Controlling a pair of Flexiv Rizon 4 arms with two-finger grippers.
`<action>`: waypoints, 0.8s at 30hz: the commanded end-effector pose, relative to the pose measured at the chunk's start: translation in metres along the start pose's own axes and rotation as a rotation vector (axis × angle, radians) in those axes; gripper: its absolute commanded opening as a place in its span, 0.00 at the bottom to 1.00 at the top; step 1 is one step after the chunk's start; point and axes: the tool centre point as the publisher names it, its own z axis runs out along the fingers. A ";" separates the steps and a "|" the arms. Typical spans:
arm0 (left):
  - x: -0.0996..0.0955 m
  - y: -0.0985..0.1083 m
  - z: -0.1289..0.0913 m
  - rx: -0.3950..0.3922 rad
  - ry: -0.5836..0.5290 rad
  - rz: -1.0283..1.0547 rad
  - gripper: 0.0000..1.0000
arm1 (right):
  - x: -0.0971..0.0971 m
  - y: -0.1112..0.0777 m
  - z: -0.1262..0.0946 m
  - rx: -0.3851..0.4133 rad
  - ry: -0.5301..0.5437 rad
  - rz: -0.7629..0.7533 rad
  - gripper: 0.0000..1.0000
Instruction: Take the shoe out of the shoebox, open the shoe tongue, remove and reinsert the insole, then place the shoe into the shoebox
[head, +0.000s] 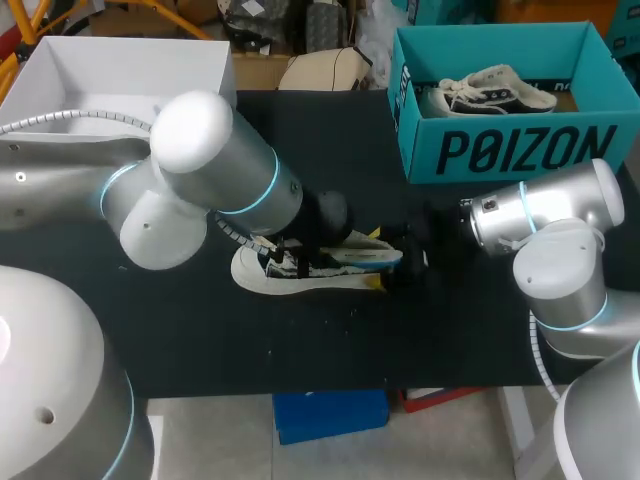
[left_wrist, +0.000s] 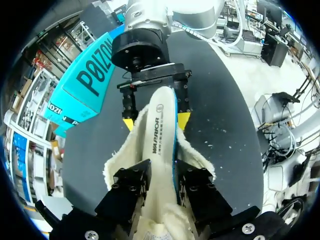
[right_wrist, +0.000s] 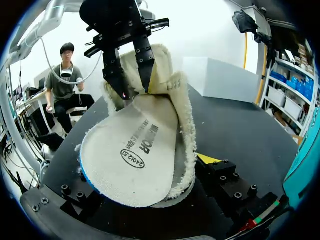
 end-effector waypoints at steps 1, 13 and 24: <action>-0.001 0.005 0.010 0.096 0.018 0.017 0.39 | -0.001 -0.003 0.001 0.002 0.000 0.001 0.00; -0.002 -0.016 0.014 0.134 0.038 0.129 0.40 | -0.001 -0.003 0.001 0.002 0.000 0.001 0.00; -0.006 -0.036 0.027 0.143 0.055 0.174 0.40 | -0.001 -0.003 0.001 0.002 0.000 0.001 0.00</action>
